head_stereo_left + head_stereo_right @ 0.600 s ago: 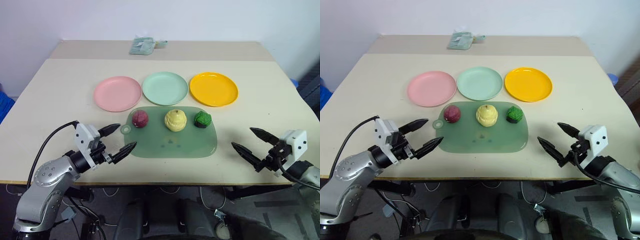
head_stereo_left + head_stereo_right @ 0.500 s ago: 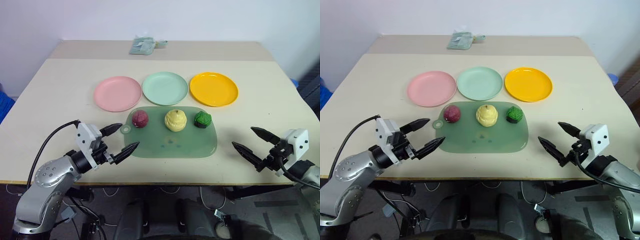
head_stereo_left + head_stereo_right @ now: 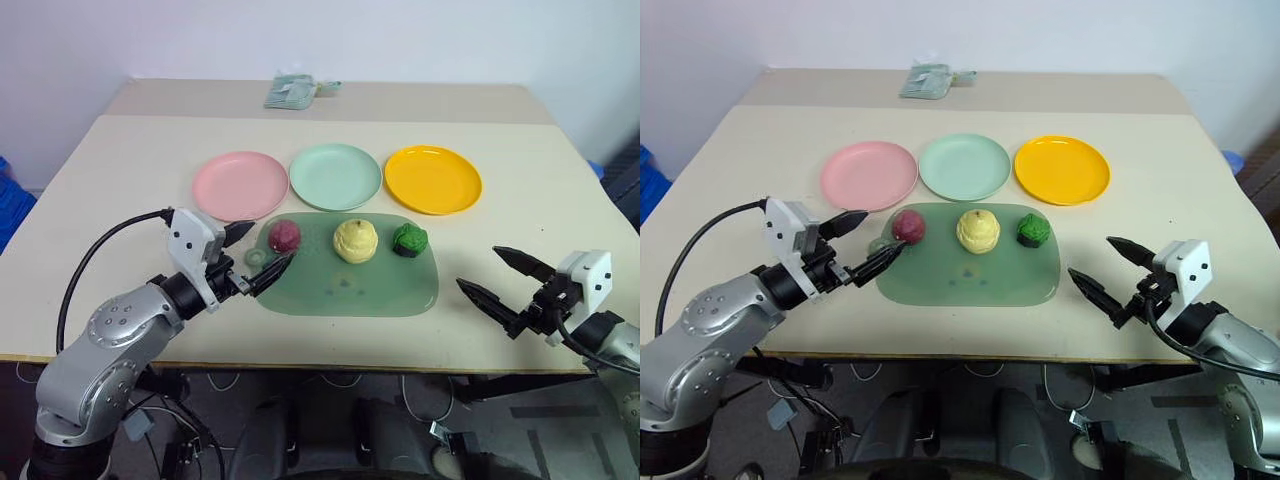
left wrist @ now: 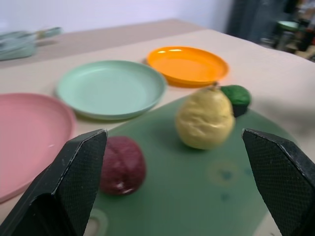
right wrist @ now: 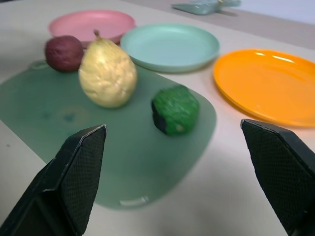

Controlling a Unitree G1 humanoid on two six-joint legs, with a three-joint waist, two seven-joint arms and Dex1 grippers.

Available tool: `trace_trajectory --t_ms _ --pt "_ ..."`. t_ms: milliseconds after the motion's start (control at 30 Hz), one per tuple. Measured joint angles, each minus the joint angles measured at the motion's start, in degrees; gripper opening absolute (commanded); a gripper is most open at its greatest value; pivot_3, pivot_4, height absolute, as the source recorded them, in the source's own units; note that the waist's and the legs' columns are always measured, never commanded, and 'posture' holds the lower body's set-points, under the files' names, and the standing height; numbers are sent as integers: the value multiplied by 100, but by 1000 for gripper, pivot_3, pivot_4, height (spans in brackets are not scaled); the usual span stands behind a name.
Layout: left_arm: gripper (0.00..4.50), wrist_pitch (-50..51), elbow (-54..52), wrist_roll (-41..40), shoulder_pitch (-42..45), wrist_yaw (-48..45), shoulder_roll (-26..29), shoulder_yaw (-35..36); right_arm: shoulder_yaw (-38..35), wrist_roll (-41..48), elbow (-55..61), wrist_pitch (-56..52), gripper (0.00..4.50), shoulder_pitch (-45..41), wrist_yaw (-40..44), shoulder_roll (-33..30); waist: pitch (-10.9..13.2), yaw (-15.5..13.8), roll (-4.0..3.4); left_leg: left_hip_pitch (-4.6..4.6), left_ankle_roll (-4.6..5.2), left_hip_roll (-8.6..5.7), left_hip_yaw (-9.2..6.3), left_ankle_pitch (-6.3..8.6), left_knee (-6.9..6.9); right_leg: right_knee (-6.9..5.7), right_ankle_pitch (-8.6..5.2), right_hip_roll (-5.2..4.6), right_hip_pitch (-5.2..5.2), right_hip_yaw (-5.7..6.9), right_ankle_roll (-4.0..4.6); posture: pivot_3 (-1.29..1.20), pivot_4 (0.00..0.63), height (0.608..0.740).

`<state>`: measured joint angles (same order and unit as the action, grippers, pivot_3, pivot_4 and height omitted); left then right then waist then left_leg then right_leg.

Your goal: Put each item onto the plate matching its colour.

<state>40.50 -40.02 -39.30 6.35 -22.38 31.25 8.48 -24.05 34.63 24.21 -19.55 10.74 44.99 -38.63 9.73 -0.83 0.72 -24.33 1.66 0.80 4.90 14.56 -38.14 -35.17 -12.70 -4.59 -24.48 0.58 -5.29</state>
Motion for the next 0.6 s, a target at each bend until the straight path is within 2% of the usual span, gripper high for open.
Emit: trace_trajectory --t_ms 267,600 --pt "4500 279 216 152 254 603 -278 -10 314 54 -48 -186 4447 -417 93 0 -1 7 2 1 1 0 -1 0 0 -2 0 1 1 0 0 0 150 740" --pt "4500 916 1335 308 963 1471 -921 -35 577 287 -9 -295 4447 -687 485 -1 0 9 12 0 1 -1 -2 -1 -3 -4 1 5 2 1 -3 0 150 740"
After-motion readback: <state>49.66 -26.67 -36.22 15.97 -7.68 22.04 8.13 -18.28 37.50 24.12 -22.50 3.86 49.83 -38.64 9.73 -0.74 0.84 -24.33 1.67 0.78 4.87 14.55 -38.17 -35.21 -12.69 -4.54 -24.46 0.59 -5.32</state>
